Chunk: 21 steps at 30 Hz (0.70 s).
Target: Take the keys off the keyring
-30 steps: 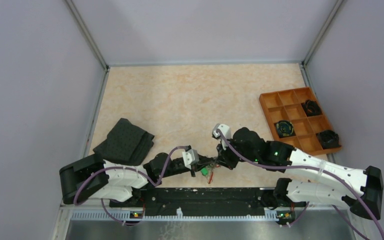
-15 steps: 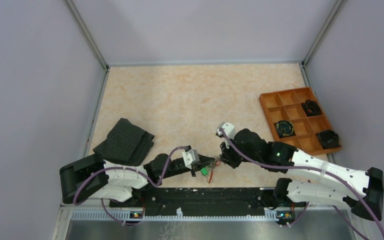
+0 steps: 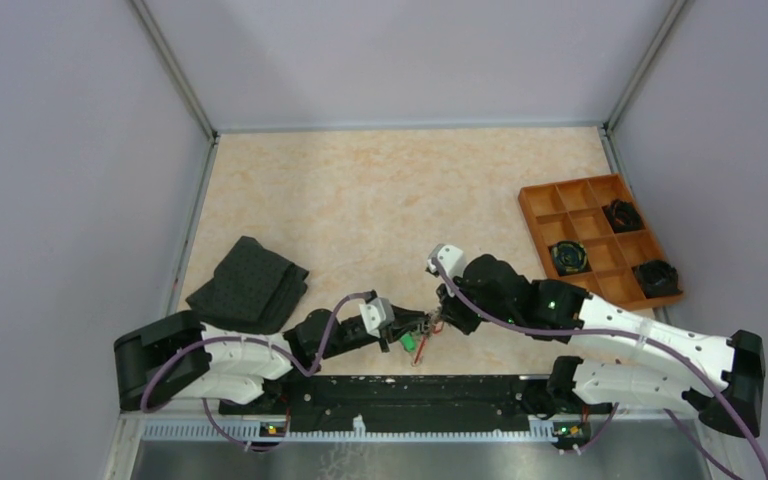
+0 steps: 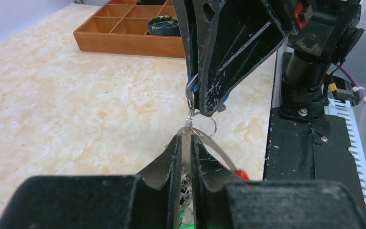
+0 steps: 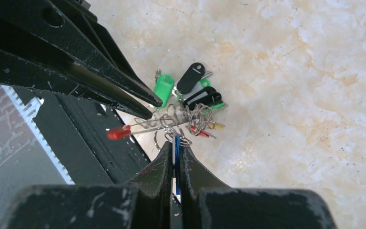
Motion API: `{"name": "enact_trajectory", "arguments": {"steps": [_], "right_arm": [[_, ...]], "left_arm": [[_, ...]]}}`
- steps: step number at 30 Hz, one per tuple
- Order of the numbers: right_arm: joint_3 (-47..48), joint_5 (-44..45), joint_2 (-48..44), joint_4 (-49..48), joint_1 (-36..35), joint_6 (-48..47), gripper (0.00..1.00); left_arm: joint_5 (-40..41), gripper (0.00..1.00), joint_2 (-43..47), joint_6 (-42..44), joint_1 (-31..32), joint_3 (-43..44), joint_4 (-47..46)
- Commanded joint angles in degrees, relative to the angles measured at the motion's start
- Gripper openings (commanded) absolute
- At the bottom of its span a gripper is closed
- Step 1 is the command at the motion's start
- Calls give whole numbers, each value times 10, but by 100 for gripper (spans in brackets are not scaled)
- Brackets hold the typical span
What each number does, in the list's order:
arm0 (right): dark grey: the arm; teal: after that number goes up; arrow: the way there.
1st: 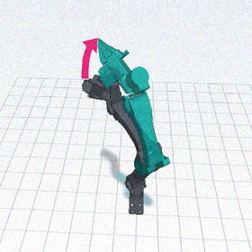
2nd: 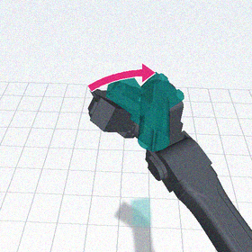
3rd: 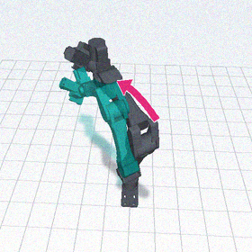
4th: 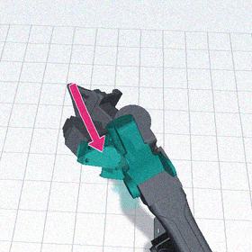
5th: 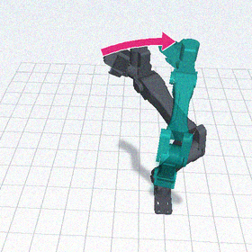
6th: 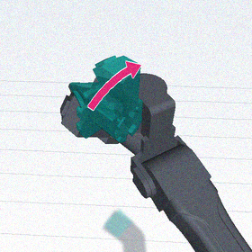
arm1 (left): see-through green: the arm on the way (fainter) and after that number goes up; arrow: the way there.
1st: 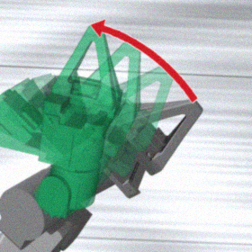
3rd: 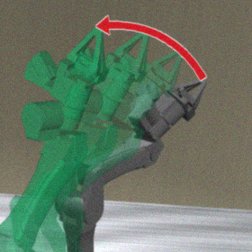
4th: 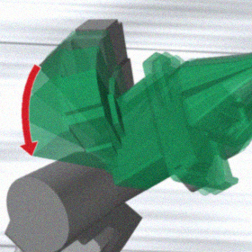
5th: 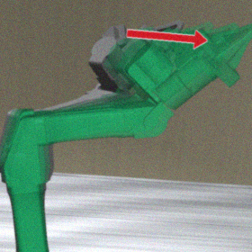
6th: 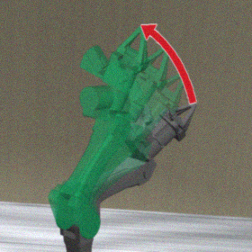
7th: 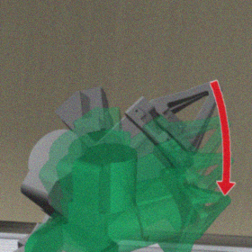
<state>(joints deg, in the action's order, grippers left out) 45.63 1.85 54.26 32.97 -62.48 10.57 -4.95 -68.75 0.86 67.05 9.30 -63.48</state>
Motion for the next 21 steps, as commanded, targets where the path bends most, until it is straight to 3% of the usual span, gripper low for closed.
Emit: {"name": "enact_trajectory", "arguments": {"steps": [1,21], "right_arm": [[39,-29,8,-9,-3,-36,0],[55,-47,22,-9,-9,-59,0]], "left_arm": [[14,18,24,9,3,-9,-37],[-28,31,22,14,3,8,-15]]}}
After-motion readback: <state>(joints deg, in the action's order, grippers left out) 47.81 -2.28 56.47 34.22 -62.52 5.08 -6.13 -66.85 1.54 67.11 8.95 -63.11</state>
